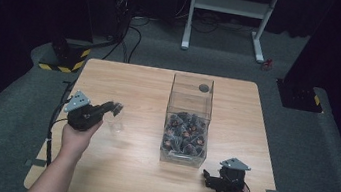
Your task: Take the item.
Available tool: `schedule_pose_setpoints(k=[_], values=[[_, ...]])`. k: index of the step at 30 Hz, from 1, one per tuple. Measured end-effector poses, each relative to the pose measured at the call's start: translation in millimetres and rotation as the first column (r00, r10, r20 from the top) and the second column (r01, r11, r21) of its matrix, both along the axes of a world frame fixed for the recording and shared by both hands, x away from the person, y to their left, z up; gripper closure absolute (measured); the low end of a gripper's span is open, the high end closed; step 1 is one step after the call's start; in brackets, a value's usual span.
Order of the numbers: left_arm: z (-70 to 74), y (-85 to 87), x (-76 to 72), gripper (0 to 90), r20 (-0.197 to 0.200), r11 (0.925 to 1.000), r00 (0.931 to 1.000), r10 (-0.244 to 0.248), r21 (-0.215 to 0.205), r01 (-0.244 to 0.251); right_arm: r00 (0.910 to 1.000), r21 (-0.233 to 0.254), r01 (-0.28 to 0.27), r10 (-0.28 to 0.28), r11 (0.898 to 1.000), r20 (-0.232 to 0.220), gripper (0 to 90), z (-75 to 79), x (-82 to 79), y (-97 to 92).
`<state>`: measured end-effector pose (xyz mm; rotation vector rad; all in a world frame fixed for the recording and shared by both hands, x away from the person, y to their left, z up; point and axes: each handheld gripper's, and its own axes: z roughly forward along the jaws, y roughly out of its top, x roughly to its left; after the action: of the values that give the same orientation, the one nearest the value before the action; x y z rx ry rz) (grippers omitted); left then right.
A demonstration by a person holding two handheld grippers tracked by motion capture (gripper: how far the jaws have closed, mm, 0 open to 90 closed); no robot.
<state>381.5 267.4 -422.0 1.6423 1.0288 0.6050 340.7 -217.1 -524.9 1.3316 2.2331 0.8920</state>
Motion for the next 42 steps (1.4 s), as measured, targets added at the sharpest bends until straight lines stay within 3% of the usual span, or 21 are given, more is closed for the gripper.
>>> schedule_pose_setpoints(k=[18,42], values=[[-17.1,7.1,4.7,90.0,-0.050,0.9997,0.9985,0.024,0.008,-0.023,1.0000,0.000,0.000,0.000,1.000,0.000,7.9,0.0,0.0,0.0],[-33.4,4.0,6.2,90.0,-0.100,0.9990,0.9945,0.029,0.035,-0.026,1.0000,0.000,-0.001,0.001,1.000,0.000,7.9,0.0,0.0,0.0]])
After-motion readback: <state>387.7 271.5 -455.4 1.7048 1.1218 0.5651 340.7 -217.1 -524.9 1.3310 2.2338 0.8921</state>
